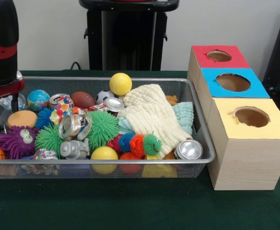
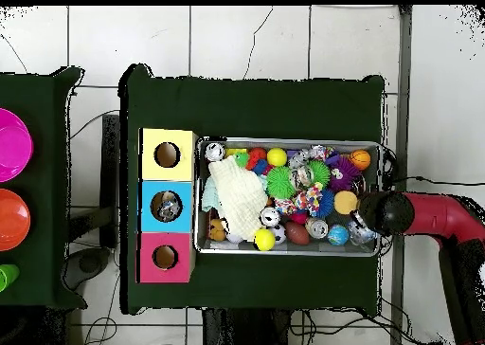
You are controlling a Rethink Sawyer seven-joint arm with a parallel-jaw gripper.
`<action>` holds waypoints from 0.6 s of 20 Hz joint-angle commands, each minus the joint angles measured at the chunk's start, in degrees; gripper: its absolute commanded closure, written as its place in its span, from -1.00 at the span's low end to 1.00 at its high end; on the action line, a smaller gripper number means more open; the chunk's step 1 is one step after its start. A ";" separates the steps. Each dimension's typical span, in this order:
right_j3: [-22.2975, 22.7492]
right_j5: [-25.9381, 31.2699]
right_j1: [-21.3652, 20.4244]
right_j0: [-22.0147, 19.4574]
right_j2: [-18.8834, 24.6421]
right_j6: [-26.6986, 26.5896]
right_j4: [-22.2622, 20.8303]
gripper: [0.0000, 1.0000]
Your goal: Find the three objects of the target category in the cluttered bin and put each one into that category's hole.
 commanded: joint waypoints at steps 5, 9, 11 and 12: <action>-0.83 15.37 3.64 1.04 -8.01 -7.93 -0.14 -1.00; -1.97 14.97 4.93 1.84 -9.53 -7.08 -0.74 -1.00; -2.26 14.71 5.32 1.99 -10.18 -6.85 -0.96 -1.00; -2.42 14.64 5.56 2.08 -10.44 -6.76 -0.96 -1.00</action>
